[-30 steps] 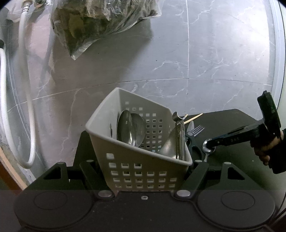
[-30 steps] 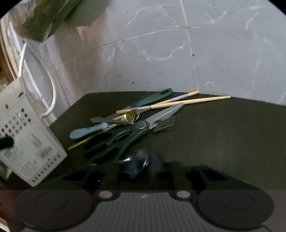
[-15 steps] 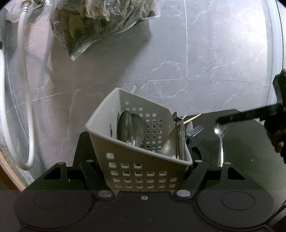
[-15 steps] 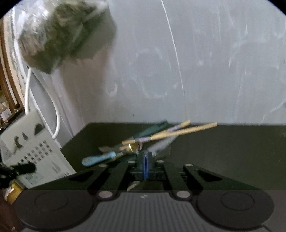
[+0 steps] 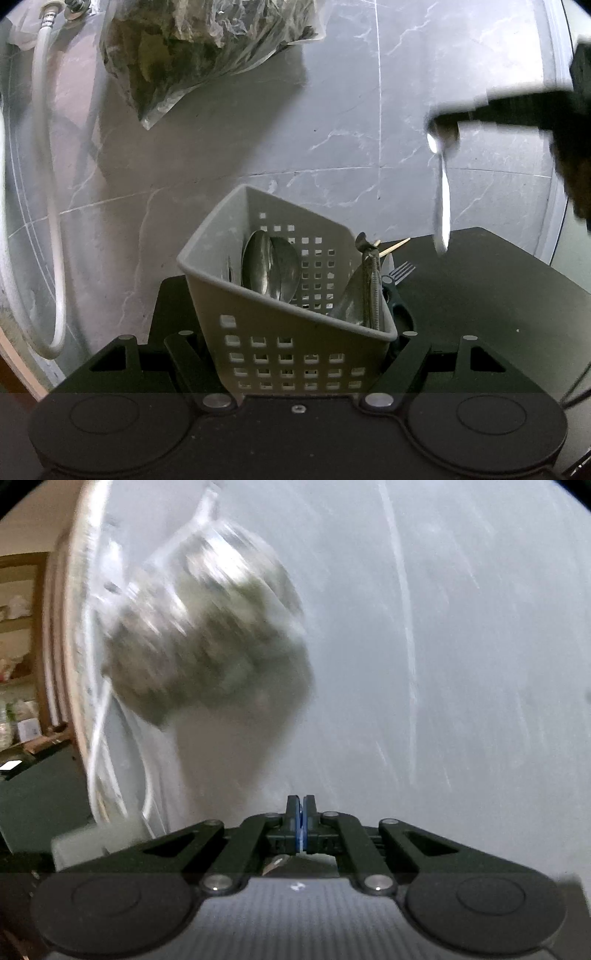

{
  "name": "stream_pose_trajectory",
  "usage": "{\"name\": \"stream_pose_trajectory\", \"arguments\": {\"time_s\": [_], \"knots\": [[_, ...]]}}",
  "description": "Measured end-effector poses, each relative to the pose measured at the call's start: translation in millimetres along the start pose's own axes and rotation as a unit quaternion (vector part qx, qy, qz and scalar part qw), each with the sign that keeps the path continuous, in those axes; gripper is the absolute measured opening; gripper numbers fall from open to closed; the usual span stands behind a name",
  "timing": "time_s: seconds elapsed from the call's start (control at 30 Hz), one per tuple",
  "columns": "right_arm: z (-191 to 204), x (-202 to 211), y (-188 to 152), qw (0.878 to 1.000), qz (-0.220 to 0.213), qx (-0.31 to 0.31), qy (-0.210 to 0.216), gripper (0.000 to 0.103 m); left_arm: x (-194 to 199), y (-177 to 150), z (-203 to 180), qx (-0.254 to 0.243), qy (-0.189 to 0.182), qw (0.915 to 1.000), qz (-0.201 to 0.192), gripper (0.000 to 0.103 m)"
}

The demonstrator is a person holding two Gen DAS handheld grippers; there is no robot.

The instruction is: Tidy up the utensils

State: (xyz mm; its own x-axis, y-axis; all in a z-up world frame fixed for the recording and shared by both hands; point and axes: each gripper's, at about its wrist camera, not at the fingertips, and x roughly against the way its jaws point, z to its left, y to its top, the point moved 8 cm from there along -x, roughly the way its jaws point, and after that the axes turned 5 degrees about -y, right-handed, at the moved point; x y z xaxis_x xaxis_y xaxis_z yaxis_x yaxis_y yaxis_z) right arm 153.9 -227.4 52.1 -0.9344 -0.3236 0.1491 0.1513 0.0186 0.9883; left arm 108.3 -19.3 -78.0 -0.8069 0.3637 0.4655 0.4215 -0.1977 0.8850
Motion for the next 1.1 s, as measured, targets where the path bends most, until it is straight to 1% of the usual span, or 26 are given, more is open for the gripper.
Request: {"name": "stream_pose_trajectory", "arguments": {"time_s": [0.07,0.17,0.23,0.3,0.37,0.43,0.5,0.6,0.67,0.7,0.73,0.77,0.8,0.83,0.9,1.07,1.1], "knots": [[13.9,4.7,25.0,0.999,-0.035,0.019,0.009,0.001,0.3,-0.2,-0.6,0.000,0.000,1.0000,-0.002,0.076],[33.2,10.0,57.7,0.996,-0.079,0.029,0.033,0.001,1.1,-1.0,-1.1,-0.001,0.000,1.0000,-0.003,0.076],[49.8,9.1,69.2,0.993,-0.098,0.044,0.051,0.001,1.6,-1.3,-1.2,-0.001,-0.001,1.0000,-0.005,0.076],[70.3,2.5,70.7,0.990,-0.109,0.063,0.068,0.001,1.8,-1.4,-0.7,-0.001,-0.002,1.0000,-0.005,0.076],[92.1,-6.8,60.9,0.987,-0.110,0.094,0.076,0.001,2.0,-1.8,-0.8,-0.001,-0.002,1.0000,-0.006,0.076],[109.4,-13.8,45.0,0.985,-0.096,0.107,0.098,0.001,2.1,-1.4,-0.3,-0.001,-0.002,1.0000,-0.006,0.076],[128.9,-17.9,26.1,0.981,-0.080,0.133,0.116,0.001,1.6,-1.0,-0.4,-0.001,-0.001,1.0000,-0.006,0.076],[154.0,-24.7,-3.7,0.975,-0.046,0.159,0.146,0.002,1.2,-0.6,-0.6,-0.001,-0.002,1.0000,-0.007,0.076],[164.7,-29.3,-26.5,0.973,-0.017,0.173,0.151,0.002,0.2,-0.2,-0.7,-0.003,-0.003,1.0000,-0.008,0.076],[167.4,-29.4,-36.1,0.973,0.000,0.171,0.153,0.005,0.3,-0.3,-0.5,-0.003,-0.003,0.9999,-0.010,0.076],[169.1,-27.9,-44.9,0.973,0.019,0.167,0.160,0.022,0.2,-0.6,-0.5,-0.002,-0.003,0.9999,-0.011,0.076],[168.2,-26.6,-50.2,0.974,0.028,0.162,0.157,0.052,0.4,-0.9,-0.5,-0.003,-0.003,0.9999,-0.012,0.076],[165.2,-22.2,-52.6,0.976,0.025,0.151,0.154,0.062,0.4,-1.2,-0.5,-0.003,-0.004,0.9999,-0.012,0.076],[161.9,-17.5,-53.3,0.978,0.024,0.138,0.156,0.069,1.4,-2.4,0.1,-0.004,-0.005,0.9999,-0.012,0.076],[152.3,-13.3,-54.7,0.982,0.035,0.110,0.149,0.071,2.2,-3.2,0.1,-0.004,-0.006,0.9999,-0.011,0.076],[114.2,-12.1,-51.7,0.993,0.047,0.036,0.106,0.094,2.6,-1.4,-1.3,-0.002,-0.002,1.0000,-0.006,0.076],[104.5,-12.0,-54.5,0.994,0.053,0.026,0.094,0.096,2.4,-1.0,-1.6,-0.002,-0.001,1.0000,-0.006,0.076]]}}
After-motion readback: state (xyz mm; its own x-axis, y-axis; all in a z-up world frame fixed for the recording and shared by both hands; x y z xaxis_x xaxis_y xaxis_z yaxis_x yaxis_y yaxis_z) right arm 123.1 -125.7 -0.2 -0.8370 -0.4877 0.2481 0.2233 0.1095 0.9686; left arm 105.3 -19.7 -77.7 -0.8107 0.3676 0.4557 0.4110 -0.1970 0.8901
